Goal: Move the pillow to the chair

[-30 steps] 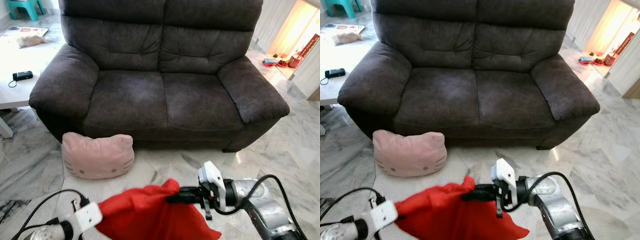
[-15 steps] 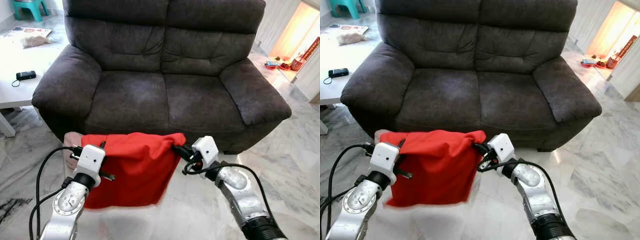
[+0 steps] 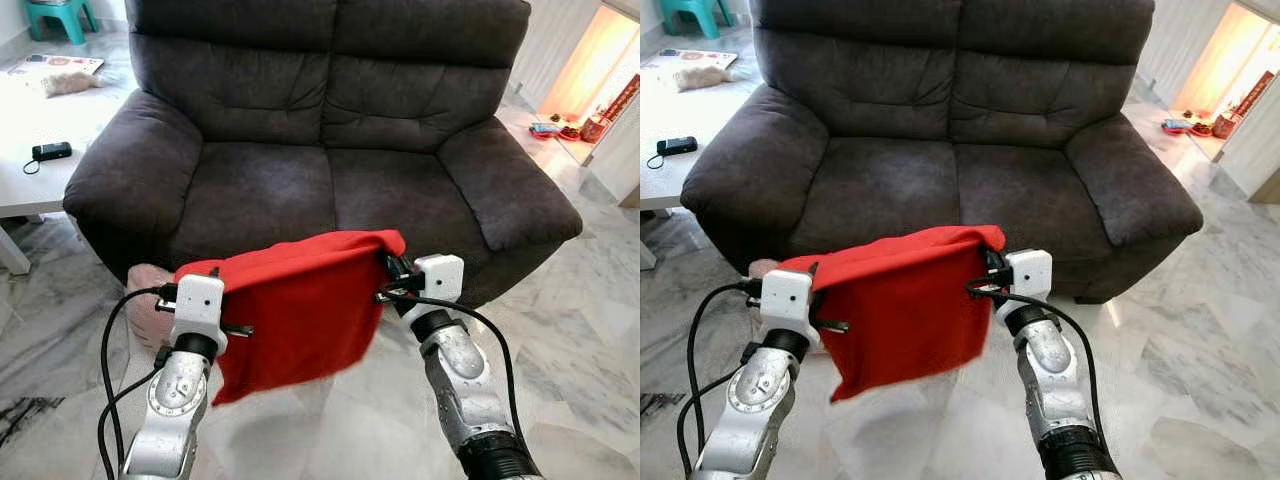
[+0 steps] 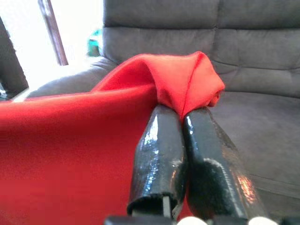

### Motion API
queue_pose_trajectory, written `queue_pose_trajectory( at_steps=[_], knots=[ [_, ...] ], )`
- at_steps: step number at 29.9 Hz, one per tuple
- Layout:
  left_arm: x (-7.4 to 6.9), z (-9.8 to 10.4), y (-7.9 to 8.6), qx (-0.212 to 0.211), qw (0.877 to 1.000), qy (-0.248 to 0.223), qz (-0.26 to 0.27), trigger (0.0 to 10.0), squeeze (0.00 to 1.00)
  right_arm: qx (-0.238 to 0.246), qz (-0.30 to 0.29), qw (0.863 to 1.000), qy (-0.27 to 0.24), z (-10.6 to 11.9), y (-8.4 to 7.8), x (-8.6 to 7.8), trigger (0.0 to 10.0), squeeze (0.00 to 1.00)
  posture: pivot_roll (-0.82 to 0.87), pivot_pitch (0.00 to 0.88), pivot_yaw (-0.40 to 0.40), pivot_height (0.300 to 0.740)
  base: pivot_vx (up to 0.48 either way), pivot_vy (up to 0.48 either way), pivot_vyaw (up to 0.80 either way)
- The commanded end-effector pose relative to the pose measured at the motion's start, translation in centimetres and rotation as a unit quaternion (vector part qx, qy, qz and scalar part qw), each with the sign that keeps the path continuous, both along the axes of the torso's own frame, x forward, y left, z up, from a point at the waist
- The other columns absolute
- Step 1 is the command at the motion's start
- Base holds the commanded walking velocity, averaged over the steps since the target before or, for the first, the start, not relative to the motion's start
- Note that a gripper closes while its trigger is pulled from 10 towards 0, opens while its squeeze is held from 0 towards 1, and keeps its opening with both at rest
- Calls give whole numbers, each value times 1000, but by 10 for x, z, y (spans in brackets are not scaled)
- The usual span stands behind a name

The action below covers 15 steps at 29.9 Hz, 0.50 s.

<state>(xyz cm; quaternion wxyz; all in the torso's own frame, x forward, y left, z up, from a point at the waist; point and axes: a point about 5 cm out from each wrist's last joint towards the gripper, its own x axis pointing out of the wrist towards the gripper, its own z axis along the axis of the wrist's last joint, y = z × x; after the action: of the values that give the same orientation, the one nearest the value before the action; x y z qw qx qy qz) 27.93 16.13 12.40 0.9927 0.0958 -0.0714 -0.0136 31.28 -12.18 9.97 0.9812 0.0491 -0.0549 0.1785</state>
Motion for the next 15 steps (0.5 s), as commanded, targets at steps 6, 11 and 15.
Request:
queue_pose_trajectory(
  at_steps=[6, 11, 15],
  knots=[
    [11, 36, -2, 13, 996, -82, 21, 10000, 0, -8, 63, 998, -20, 5, 3, -11, 10000, 0, 170, 0, -144, 740, 0, 0, 0],
    [8, 35, -6, 5, 996, -88, 25, 10000, 0, -8, 63, 998, -21, 5, 4, -12, 10000, 0, 173, 0, -146, 740, 0, 0, 0],
    [6, 36, -6, 1, 995, -95, 32, 10000, 0, -8, 63, 998, -24, 6, 6, -13, 10000, 0, 174, 0, -148, 740, 0, 0, 0]
  ],
)
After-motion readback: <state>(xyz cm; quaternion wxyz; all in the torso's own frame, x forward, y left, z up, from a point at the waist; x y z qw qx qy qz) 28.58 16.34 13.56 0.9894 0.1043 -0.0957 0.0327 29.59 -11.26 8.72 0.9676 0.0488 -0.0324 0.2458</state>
